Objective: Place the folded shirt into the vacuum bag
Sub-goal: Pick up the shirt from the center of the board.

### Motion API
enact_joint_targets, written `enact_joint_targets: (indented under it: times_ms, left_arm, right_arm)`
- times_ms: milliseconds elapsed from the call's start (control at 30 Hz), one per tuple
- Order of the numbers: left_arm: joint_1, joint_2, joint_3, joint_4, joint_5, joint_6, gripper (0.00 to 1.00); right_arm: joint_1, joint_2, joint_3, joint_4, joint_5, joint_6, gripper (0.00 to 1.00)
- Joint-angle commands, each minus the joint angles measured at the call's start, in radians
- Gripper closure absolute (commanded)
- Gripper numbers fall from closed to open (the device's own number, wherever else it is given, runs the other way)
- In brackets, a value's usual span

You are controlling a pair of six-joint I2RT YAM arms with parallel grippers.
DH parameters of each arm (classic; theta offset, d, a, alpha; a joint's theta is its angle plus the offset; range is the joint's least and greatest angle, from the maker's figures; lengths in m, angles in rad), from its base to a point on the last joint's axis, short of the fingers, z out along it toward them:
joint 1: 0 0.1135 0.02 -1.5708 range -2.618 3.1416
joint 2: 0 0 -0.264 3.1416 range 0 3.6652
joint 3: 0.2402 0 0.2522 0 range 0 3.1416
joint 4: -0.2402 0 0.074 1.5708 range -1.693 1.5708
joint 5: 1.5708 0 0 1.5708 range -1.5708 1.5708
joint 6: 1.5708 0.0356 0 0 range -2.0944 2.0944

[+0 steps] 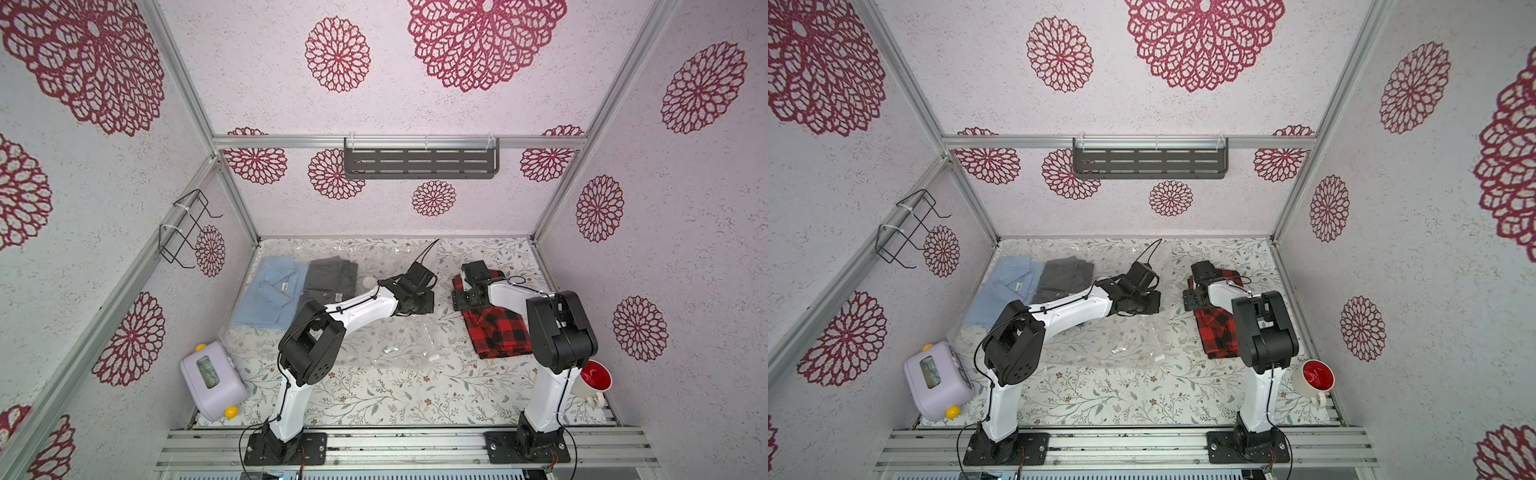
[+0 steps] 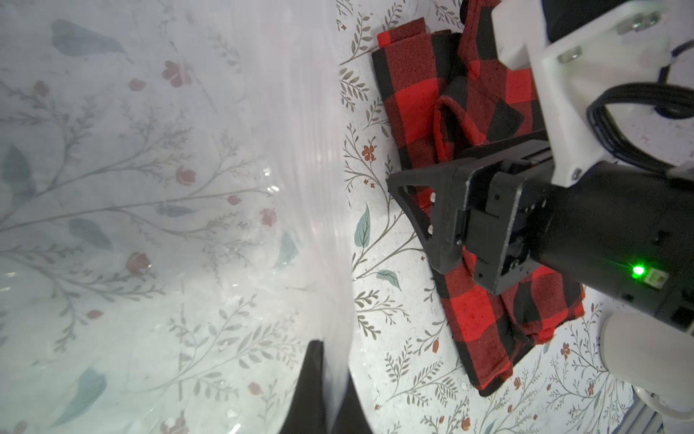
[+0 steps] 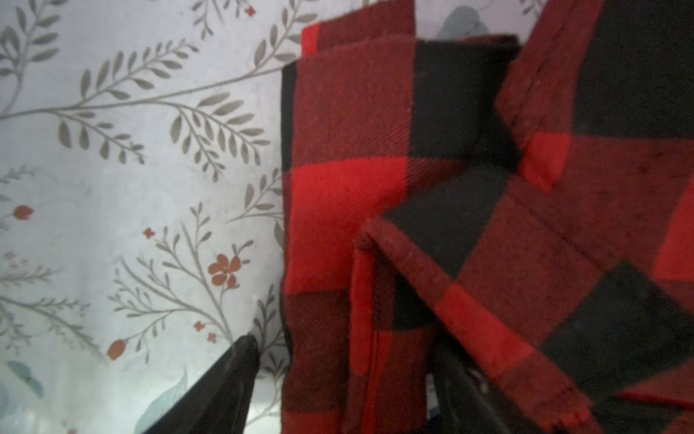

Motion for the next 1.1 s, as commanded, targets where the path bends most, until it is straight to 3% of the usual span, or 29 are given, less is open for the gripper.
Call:
enact_joint_targets:
  times_ms: [0, 133, 600, 867, 1067]
  left_arm:
    - [-0.012, 0.003, 0.032, 0.001, 0.003, 0.005, 1.00]
    - [-0.017, 0.022, 0.052, 0.005, 0.014, -0.001, 1.00]
    - [-0.061, 0.103, 0.120, 0.006, 0.016, -0.023, 1.00]
    - [-0.060, 0.130, 0.129, 0.030, 0.023, -0.039, 1.00]
    - [-0.061, 0.149, 0.142, 0.030, 0.036, -0.045, 1.00]
  right_arm:
    - [0.005, 0.050, 0.001, -0.072, 0.052, -0.010, 0.31]
    - [0.005, 0.043, -0.024, -0.055, -0.011, 0.001, 0.42]
    - [-0.056, -0.044, -0.166, 0.090, -0.262, 0.070, 0.99]
    - [-0.129, -0.221, -0.358, 0.311, -0.439, 0.177, 1.00]
    - [-0.170, -0.331, -0.443, 0.399, -0.480, 0.245, 1.00]
